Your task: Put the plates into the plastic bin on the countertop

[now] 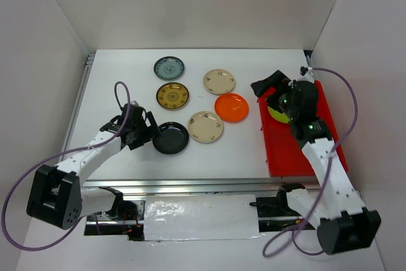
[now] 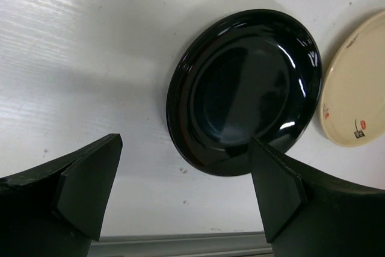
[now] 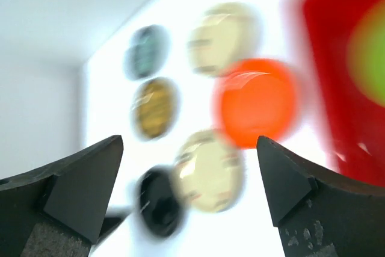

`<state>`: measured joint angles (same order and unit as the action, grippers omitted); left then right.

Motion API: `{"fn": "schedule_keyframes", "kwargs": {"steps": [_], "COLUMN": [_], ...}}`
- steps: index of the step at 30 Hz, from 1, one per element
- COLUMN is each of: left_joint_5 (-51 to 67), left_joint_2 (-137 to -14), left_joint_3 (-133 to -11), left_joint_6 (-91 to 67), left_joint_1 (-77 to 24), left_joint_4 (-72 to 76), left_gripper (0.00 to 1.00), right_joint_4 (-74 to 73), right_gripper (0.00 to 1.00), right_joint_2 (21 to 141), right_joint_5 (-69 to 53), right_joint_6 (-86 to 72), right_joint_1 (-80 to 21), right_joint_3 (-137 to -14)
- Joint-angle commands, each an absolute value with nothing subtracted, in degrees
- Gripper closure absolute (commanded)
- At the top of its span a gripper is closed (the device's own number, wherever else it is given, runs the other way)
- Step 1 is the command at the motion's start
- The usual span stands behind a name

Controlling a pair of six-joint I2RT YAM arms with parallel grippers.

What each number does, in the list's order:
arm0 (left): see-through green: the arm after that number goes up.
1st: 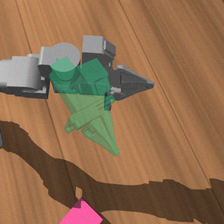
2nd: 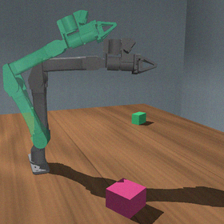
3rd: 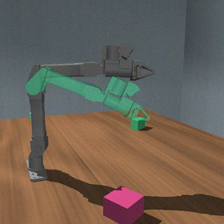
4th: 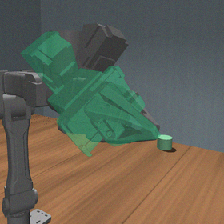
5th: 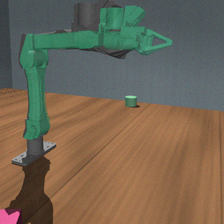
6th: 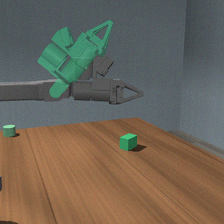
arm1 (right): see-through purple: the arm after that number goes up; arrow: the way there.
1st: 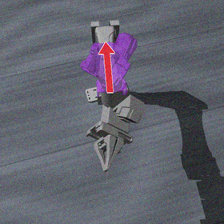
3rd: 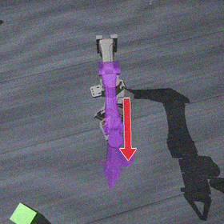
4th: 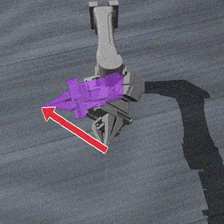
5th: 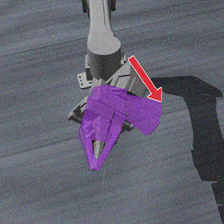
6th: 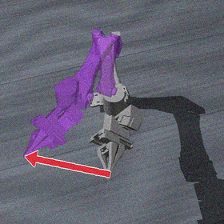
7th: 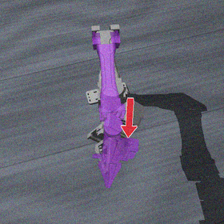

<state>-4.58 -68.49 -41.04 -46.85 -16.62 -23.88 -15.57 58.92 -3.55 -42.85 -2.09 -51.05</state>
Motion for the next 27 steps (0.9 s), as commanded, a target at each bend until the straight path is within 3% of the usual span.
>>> {"fn": "schedule_keyframes", "kwargs": {"steps": [1, 4, 8, 11, 12, 15, 16, 18, 27], "left_joint_5": [-1.6, -0.44, 0.27, -2.0, -2.28, -3.6, -3.95, -5.44, -12.4], "left_joint_2": [-72.23, -77.24, -82.16, -83.4, -83.41, -82.62, -82.27, -79.65, -61.19], "left_joint_3": [-38.85, -38.5, -38.14, -37.97, -37.19, -35.95, -35.51, -34.46, -34.89], "left_joint_6": [-48.43, -47.99, -48.16, -49.13, -49.65, -51.06, -51.33, -52.55, -53.72], "left_joint_1": [-16.0, -15.91, -15.82, -15.64, -15.47, -15.38, -15.29, -15.12, -15.03], "left_joint_4": [-17.24, -13.02, -9.58, -9.84, -9.67, -9.49, -9.75, -10.1, -19.16], "left_gripper": [0.01, 0.03, 0.15, 0.34, 0.51, 0.83, 0.85, 1.0, 1.0], "right_joint_4": [-14.86, -10.12, -7.29, -9.05, -9.31, -9.93, -10.28, -11.77, -6.6], "right_gripper": [0.0, 0.0, 0.0, 0.0, 0.0, 0.0, 0.0, 0.0, 0.0], "right_joint_2": [52.56, 49.93, 46.85, 44.57, 43.52, 41.93, 41.75, 41.57, 47.71], "right_joint_5": [-8.14, -24.05, -29.88, -28.22, -27.69, -26.99, -26.37, -24.53, -24.52], "right_joint_6": [-36.84, -36.91, -37.97, -37.71, -37.53, -37.53, -37.36, -36.83, -37.17], "right_joint_1": [-9.39, -12.21, -15.55, -17.31, -17.58, -17.58, -17.67, -18.02, -18.98], "right_joint_3": [-53.44, -51.16, -48.87, -49.48, -49.74, -50.45, -50.8, -51.41, -46.76]}}
